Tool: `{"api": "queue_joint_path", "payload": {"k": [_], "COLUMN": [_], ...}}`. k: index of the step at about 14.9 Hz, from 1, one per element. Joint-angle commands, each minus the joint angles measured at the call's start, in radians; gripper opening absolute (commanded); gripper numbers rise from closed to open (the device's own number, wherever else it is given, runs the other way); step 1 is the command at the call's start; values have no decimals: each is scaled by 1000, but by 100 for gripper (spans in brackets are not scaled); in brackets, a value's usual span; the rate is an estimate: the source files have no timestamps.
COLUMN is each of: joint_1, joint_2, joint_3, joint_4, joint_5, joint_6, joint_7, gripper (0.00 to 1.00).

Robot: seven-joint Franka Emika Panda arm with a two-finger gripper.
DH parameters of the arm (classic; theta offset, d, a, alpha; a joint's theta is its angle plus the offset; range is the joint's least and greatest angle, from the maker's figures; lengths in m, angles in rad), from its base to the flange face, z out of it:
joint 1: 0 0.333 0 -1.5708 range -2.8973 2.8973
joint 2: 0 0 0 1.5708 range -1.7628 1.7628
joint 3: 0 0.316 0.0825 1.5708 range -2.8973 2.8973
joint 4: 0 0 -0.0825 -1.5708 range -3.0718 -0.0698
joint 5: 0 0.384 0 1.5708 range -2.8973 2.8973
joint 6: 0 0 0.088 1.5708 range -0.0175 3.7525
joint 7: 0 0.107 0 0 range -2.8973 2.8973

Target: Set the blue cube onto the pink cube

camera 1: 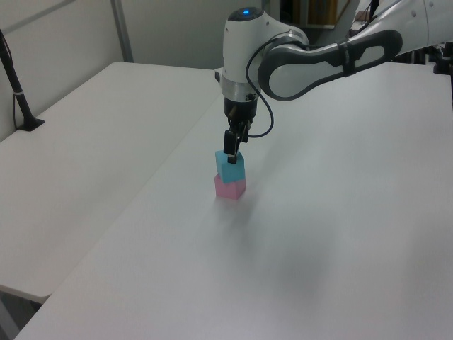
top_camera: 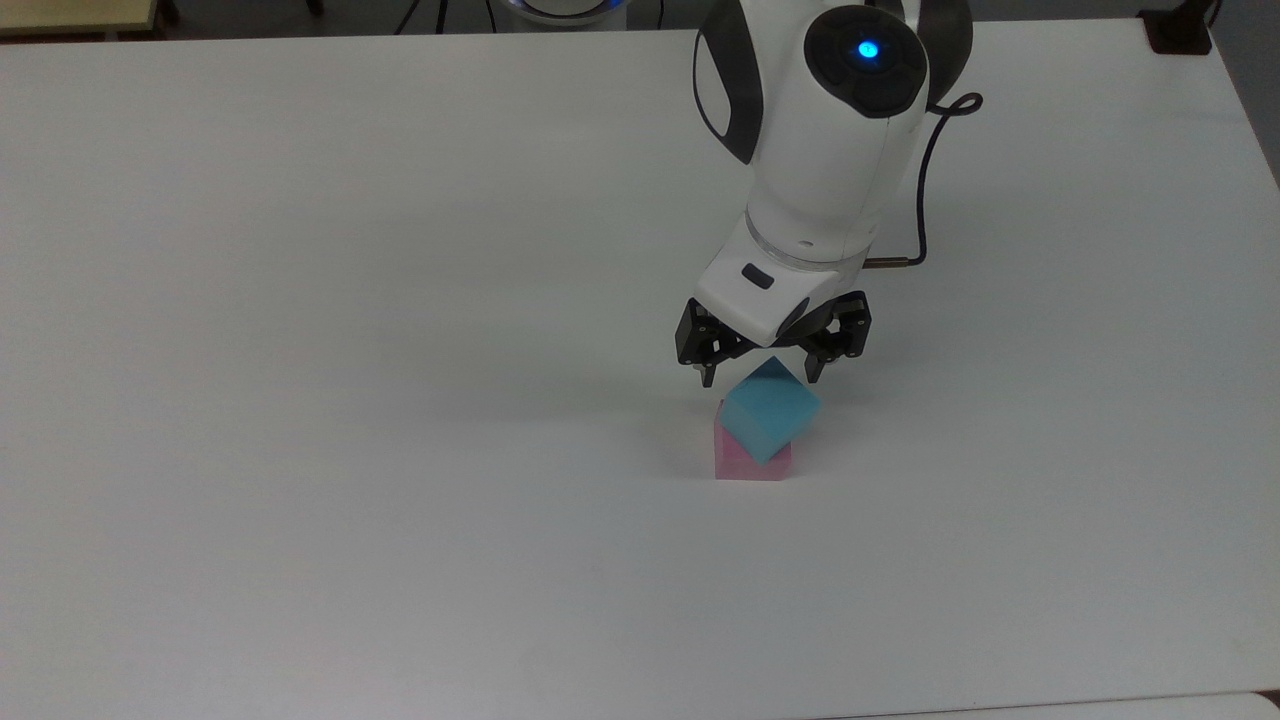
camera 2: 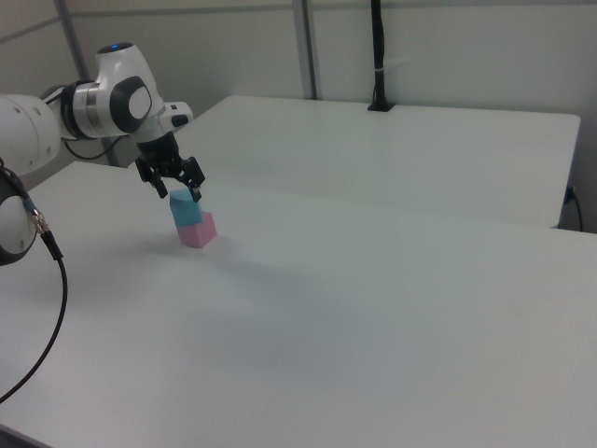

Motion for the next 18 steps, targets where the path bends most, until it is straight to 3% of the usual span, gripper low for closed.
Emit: {"api": "queue_joint_path", "payload": {"k": [1,5,7,9,11,14,18], "joint_1": [17,-11,-87,-170,-230,-262,-293], "joint_2": [-20,-258,-432,-534,-608,-714,-757], "joint_3": [-23,-16,4,30,44,49,60], "joint_4": [13,-131,-276,-346,-404,-522,-561], "joint_5": [11,-9,-22,-23,-26,-48,-46], "joint_6": [1,-64,-179,-264,-330,-333,-336], "joint_7": [57,97,99,96,82,69,68], "gripper": [100,100,100,100,100,100,100]}}
